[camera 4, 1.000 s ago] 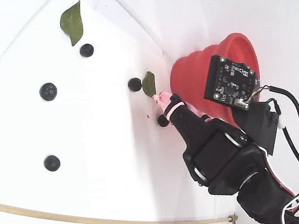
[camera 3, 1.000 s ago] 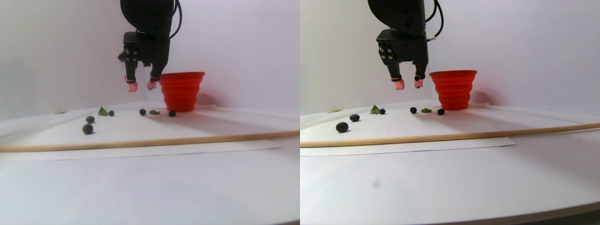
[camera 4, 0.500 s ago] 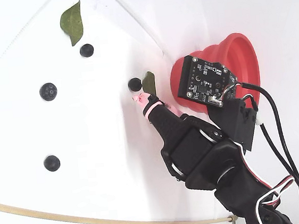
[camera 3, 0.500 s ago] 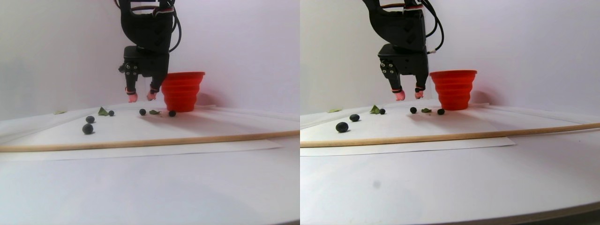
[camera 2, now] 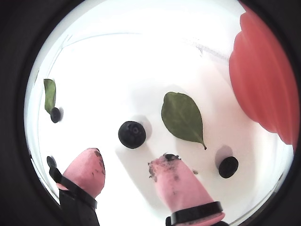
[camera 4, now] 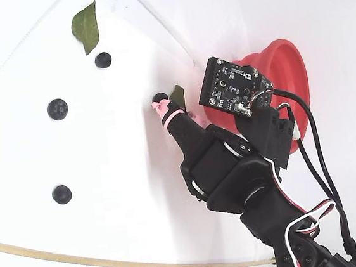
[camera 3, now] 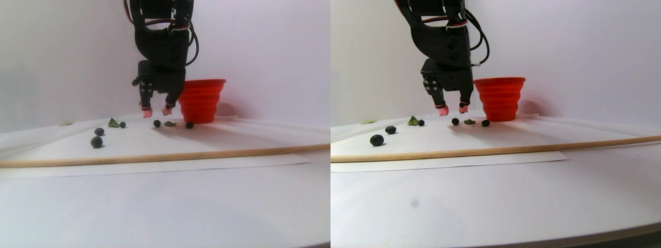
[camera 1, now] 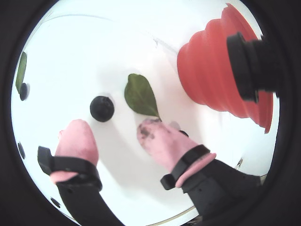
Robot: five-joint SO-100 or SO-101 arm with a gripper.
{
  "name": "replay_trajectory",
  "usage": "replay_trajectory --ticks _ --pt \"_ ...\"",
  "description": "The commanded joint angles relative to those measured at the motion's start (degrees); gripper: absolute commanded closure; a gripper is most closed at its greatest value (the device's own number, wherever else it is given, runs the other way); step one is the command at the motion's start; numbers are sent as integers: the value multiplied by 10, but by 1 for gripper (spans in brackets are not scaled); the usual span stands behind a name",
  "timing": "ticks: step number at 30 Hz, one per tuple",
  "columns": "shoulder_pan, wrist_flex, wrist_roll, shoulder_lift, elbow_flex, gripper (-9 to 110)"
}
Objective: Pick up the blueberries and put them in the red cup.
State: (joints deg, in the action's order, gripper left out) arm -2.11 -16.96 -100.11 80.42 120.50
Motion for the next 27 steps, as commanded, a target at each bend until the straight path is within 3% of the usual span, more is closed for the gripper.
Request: replay_trajectory --ticks 1,27 --pt "2 -24 -1 10 -45 82" --pt "6 -81 24 -81 -98 81"
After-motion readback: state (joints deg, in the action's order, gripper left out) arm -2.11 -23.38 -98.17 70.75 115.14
